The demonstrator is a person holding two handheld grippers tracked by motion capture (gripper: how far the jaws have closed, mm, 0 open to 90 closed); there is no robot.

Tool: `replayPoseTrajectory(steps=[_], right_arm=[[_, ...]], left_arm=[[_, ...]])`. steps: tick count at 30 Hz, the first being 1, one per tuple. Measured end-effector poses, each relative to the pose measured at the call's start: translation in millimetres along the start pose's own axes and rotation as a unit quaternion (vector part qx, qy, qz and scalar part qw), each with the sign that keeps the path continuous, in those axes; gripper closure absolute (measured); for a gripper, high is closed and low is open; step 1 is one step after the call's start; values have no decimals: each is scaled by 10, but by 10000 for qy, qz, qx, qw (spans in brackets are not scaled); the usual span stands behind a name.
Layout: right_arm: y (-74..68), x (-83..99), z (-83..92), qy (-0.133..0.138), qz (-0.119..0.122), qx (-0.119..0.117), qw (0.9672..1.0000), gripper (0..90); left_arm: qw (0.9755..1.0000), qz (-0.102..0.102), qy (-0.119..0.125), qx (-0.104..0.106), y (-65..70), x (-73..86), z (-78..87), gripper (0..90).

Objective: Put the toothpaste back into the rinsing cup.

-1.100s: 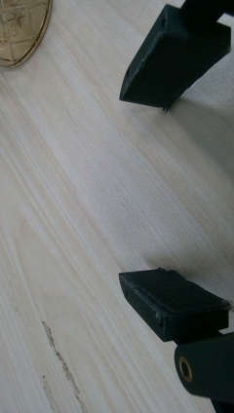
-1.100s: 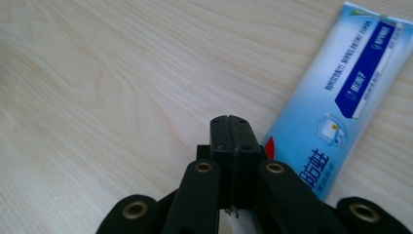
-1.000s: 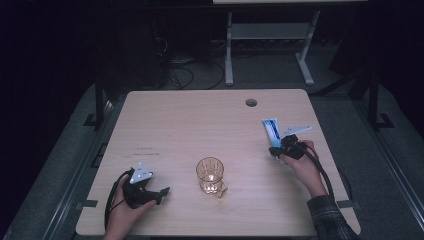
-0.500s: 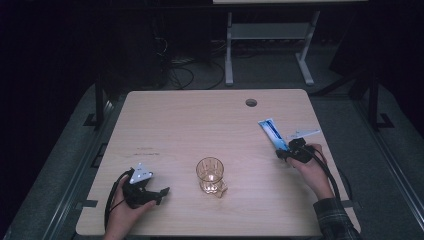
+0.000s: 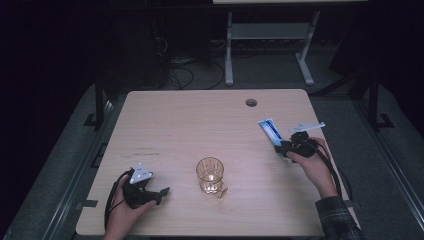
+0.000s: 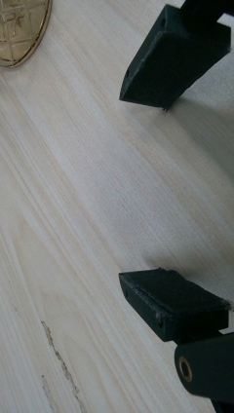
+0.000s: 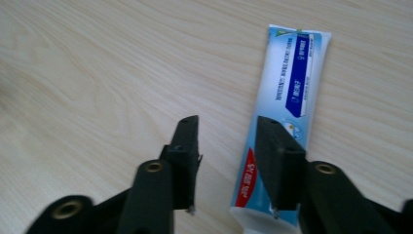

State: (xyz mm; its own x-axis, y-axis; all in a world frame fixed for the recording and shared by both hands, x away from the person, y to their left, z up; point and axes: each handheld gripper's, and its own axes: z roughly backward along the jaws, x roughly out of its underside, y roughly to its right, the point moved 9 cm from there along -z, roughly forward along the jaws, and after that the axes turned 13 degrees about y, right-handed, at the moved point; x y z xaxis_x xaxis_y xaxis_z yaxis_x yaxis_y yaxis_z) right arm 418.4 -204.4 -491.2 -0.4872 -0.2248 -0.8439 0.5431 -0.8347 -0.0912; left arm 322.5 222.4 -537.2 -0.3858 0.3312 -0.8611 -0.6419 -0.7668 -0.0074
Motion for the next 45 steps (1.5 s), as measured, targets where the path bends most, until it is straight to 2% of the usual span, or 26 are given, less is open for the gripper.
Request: replayPoseTrajectory(steps=[9, 14, 17, 20, 23, 28, 33, 34, 37, 39, 40, 41, 45], right_arm=[[137, -146, -83, -85, -79, 170, 9998, 453], [238, -220, -150, -112, -145, 270, 9995, 421], [294, -255, -191, -72, -240, 314, 9992, 413], [335, -262, -214, -151, -190, 370, 9990, 412], [379, -309, -259, -101, -226, 394, 9989, 413], [445, -340, -360, -246, -276, 405, 9985, 385], [500, -355, -438, -161, -424, 444, 9980, 383], [540, -342, -483, -321, -358, 467, 9978, 360], [554, -364, -513, -338, -357, 460, 9977, 356], [565, -409, -558, -278, -441, 487, 9975, 354], [572, -397, -587, -432, -392, 482, 9971, 347], [576, -399, -609, -472, -365, 508, 9969, 350], [575, -422, -710, -472, -414, 493, 9968, 365]], left_arm=[[10000, 2, -1, 0, 0, 0, 0, 130], [10000, 5, 4, -1, 1, -1, -1, 130], [10000, 2, 1, 0, 0, 0, 0, 130], [10000, -5, -6, 1, -1, 1, 1, 130], [10000, -7, -7, 2, -1, 1, 1, 130], [10000, -6, -6, 5, 0, 1, 1, 130], [10000, -6, -6, 5, 0, 1, 1, 130], [10000, -5, -7, 6, -1, 1, 1, 130], [10000, -6, -7, 6, -1, 1, 1, 130], [10000, -7, -9, 6, -1, 1, 1, 130], [10000, -7, -7, 6, -1, 1, 1, 130], [10000, -7, -8, 6, -1, 1, 1, 129], [10000, -7, -9, 6, -1, 1, 1, 130]])
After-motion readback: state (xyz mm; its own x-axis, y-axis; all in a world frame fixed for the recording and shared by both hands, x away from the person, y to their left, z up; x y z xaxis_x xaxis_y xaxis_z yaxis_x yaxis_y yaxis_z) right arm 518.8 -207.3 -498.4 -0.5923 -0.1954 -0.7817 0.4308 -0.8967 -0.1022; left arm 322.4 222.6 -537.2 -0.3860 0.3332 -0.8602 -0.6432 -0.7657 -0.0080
